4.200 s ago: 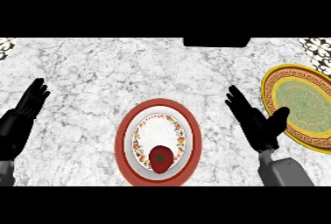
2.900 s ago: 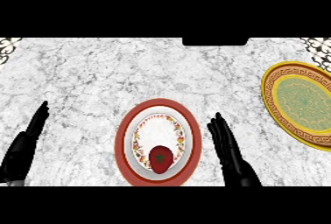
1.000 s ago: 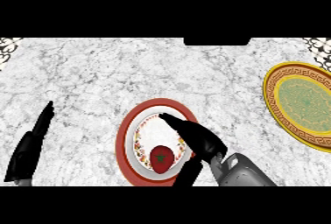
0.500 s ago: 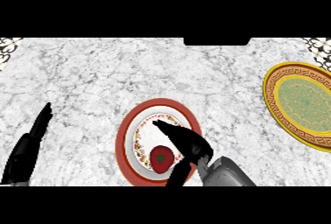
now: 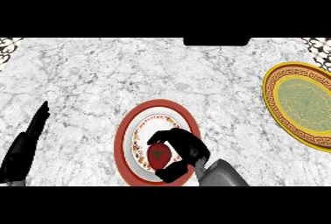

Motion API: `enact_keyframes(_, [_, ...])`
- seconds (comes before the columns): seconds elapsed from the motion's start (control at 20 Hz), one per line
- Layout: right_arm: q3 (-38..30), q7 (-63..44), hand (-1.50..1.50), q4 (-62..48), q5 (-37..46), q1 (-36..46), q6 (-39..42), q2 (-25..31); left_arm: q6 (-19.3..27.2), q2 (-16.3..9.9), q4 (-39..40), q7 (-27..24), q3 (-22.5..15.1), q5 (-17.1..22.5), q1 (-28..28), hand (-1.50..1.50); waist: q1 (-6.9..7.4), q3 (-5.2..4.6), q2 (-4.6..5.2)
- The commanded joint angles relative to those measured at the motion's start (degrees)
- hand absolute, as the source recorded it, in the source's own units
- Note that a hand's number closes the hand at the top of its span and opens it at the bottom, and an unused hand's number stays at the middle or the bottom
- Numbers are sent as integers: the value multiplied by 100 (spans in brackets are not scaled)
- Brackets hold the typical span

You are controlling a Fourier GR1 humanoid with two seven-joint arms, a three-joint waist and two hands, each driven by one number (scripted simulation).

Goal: Pick the tomato from the plate and place it in the plate

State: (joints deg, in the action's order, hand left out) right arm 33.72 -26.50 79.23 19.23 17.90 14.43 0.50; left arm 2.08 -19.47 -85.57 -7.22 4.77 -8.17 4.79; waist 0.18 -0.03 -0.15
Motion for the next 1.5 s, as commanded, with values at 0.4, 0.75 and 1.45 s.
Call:
enact_keyframes(0.4, [-962, 1356, 150, -243, -130, 132, 428, 2257, -19, 193, -36, -71, 269, -133, 131, 0, -229, 11, 3])
enact_keyframes(0.75, [-2260, 2380, 150, -1211, 295, 368, 250, 4597, 28, 197, -68, -123, 339, -110, 257, 0, -431, 63, 105])
enact_keyframes(1.45, [-4697, 6531, 150, -3266, -606, 545, -724, 6451, -61, 249, -110, -224, 186, -148, 270, 0, -144, 94, 104])
